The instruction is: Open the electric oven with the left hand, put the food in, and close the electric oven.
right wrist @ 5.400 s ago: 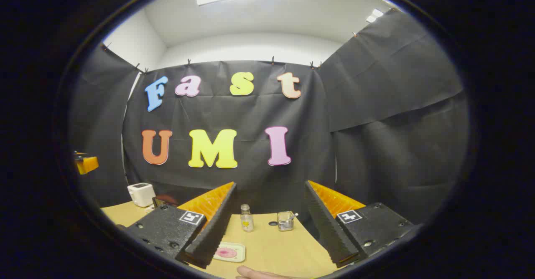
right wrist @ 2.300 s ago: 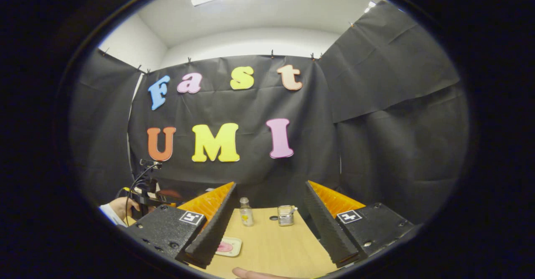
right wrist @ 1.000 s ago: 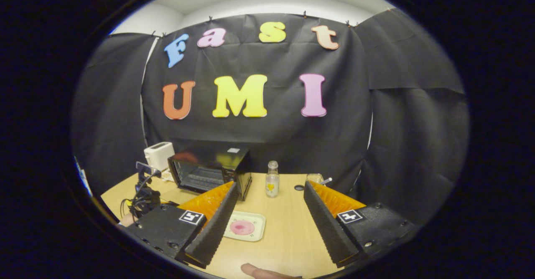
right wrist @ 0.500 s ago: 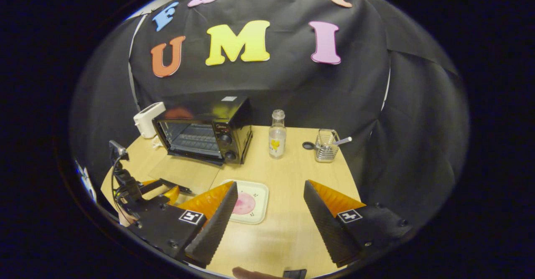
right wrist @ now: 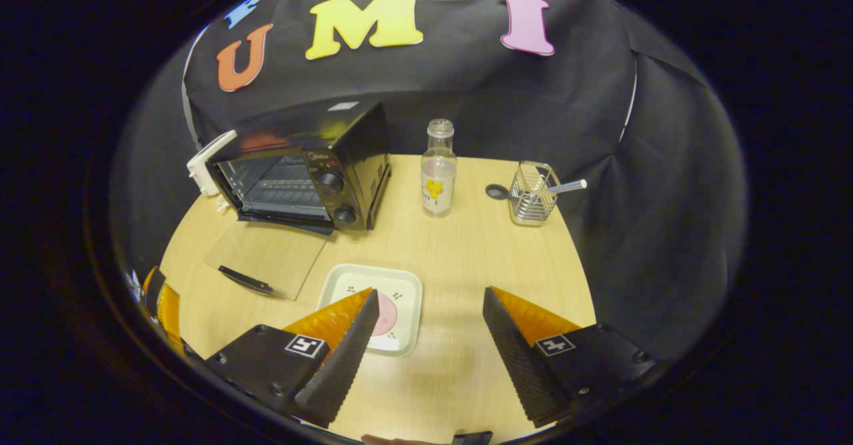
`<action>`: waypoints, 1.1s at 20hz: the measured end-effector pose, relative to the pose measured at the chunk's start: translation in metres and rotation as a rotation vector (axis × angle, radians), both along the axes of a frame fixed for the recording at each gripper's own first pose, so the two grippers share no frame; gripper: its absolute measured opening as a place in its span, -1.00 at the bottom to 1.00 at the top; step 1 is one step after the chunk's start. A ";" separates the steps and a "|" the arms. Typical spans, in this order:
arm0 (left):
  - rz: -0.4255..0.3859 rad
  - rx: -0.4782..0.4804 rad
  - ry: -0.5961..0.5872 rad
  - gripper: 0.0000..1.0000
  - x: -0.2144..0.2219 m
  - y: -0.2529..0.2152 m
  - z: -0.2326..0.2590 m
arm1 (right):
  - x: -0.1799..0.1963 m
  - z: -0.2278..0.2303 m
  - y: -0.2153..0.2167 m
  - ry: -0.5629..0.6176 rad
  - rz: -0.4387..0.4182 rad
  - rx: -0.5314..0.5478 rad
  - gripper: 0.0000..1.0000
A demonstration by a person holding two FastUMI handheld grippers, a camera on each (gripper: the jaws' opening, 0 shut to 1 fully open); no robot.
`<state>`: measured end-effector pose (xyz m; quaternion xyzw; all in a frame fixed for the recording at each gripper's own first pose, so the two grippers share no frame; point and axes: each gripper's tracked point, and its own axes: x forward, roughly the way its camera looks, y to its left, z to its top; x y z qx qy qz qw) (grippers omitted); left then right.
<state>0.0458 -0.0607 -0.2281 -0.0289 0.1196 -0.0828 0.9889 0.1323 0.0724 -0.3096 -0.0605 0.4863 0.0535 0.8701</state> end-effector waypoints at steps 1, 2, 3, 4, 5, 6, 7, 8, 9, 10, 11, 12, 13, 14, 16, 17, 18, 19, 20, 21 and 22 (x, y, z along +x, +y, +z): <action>0.009 -0.005 -0.027 0.91 -0.005 0.004 0.013 | 0.004 -0.010 -0.004 0.022 -0.017 -0.010 0.97; 0.019 0.001 -0.048 0.91 -0.011 0.009 0.022 | 0.007 -0.020 -0.008 0.047 -0.031 -0.017 0.89; 0.028 0.010 -0.064 0.91 -0.017 0.013 0.030 | 0.004 -0.028 -0.009 0.074 -0.033 -0.015 0.86; 0.030 0.019 -0.065 0.92 -0.024 0.016 0.034 | 0.005 -0.036 -0.009 0.101 -0.031 -0.008 0.84; 0.031 0.018 -0.069 0.92 -0.030 0.017 0.039 | 0.005 -0.045 -0.009 0.126 -0.030 0.001 0.73; 0.035 0.009 -0.074 0.92 -0.035 0.019 0.045 | 0.004 -0.053 -0.009 0.150 -0.033 0.013 0.72; 0.041 0.001 -0.086 0.92 -0.040 0.021 0.052 | 0.004 -0.060 -0.006 0.172 -0.031 0.029 0.69; 0.043 -0.004 -0.101 0.92 -0.045 0.023 0.059 | 0.004 -0.066 -0.003 0.187 -0.022 0.050 0.62; 0.046 0.001 -0.118 0.92 -0.048 0.027 0.065 | 0.006 -0.073 -0.001 0.199 -0.013 0.068 0.55; 0.048 0.008 -0.129 0.92 -0.053 0.030 0.070 | 0.006 -0.079 0.001 0.224 -0.009 0.083 0.51; 0.054 0.015 -0.134 0.92 -0.058 0.032 0.074 | 0.004 -0.086 0.002 0.244 -0.010 0.096 0.49; 0.054 0.014 -0.134 0.92 -0.062 0.033 0.077 | 0.004 -0.092 0.005 0.263 -0.010 0.111 0.36; 0.054 0.008 -0.134 0.93 -0.064 0.033 0.079 | 0.002 -0.099 0.007 0.286 -0.007 0.125 0.27; 0.050 0.002 -0.138 0.92 -0.066 0.033 0.081 | 0.001 -0.103 0.008 0.306 -0.006 0.134 0.21; 0.048 0.003 -0.158 0.92 -0.071 0.036 0.088 | -0.003 -0.116 0.012 0.349 -0.009 0.154 0.15; 0.047 0.009 -0.165 0.92 -0.072 0.036 0.091 | -0.006 -0.121 0.015 0.377 -0.007 0.172 0.12; 0.049 0.012 -0.164 0.92 -0.074 0.037 0.090 | -0.011 -0.125 0.022 0.412 0.017 0.197 0.05; 0.049 0.012 -0.162 0.92 -0.076 0.038 0.089 | -0.016 -0.128 0.025 0.443 0.032 0.212 -0.03; 0.049 0.014 -0.160 0.92 -0.077 0.037 0.088 | -0.019 -0.135 0.024 0.468 0.039 0.211 -0.20; 0.051 0.017 -0.158 0.92 -0.078 0.038 0.089 | -0.017 -0.138 0.028 0.491 0.029 0.252 -0.33; 0.053 0.020 -0.159 0.93 -0.078 0.039 0.088 | -0.018 -0.137 0.032 0.511 0.028 0.279 -0.95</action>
